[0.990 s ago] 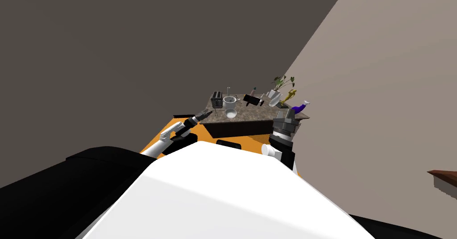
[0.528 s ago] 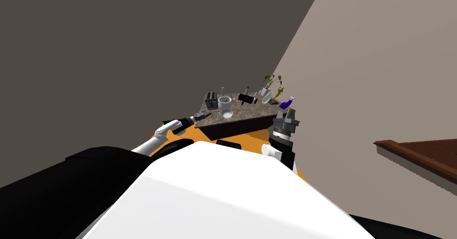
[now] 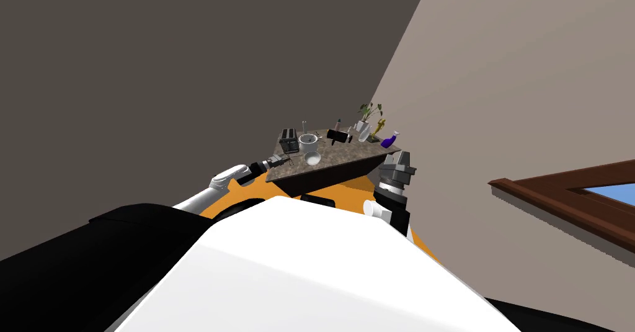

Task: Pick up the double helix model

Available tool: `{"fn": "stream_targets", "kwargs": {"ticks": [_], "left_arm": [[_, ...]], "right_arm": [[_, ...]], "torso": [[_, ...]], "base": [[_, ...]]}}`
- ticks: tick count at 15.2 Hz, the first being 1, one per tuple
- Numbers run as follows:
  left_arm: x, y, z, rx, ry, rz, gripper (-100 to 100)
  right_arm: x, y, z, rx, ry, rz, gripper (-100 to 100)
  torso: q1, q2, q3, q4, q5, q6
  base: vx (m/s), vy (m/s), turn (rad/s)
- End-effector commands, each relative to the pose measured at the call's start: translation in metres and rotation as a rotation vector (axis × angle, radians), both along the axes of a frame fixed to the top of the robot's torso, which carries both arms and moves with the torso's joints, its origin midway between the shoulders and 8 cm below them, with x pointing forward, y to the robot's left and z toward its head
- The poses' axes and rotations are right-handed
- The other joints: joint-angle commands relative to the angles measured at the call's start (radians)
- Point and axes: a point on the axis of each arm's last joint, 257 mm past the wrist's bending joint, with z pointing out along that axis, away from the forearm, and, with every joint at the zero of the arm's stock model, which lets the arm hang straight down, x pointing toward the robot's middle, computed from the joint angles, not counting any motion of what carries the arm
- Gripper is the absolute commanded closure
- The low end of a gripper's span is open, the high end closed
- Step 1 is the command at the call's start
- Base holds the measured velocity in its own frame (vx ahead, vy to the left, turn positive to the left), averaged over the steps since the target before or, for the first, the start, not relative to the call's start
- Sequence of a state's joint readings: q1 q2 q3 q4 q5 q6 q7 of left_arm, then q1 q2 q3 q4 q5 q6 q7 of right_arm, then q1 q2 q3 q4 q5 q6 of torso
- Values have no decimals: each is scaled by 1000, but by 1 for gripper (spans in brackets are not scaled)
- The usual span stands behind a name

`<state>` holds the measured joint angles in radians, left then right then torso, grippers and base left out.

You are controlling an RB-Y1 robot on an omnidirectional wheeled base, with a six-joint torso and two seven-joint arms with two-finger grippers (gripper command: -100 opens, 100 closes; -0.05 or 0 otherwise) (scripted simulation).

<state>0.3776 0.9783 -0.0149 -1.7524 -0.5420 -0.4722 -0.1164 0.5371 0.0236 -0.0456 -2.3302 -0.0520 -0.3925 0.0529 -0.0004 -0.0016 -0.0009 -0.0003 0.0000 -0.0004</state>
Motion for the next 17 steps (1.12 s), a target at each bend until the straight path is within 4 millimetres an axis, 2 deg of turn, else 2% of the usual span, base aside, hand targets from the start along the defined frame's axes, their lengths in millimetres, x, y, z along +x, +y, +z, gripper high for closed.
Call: {"fn": "stream_targets", "kwargs": {"ticks": [1,5,6,14,17], "left_arm": [[0,0,0,0,0,0,100],[0,0,0,0,0,0,100],[6,-3,11,1,-7,-28,-100],[20,-12,44,8,-14,-120,-100],[22,-8,43,-1,3,-126,-100]], "right_arm": [[0,0,0,0,0,0,0],[0,0,0,0,0,0,0],[0,0,0,0,0,0,0],[0,0,0,0,0,0,0],[0,0,0,0,0,0,0]], "torso": [[0,0,0,0,0,0],[-1,0,0,0,0,0],[-1,0,0,0,0,0],[10,4,3,2,1,1],[13,5,3,2,2,1]], "base": [[0,0,0],[0,0,0],[-27,35,-122],[-88,108,-241],[-119,160,-300]]}}
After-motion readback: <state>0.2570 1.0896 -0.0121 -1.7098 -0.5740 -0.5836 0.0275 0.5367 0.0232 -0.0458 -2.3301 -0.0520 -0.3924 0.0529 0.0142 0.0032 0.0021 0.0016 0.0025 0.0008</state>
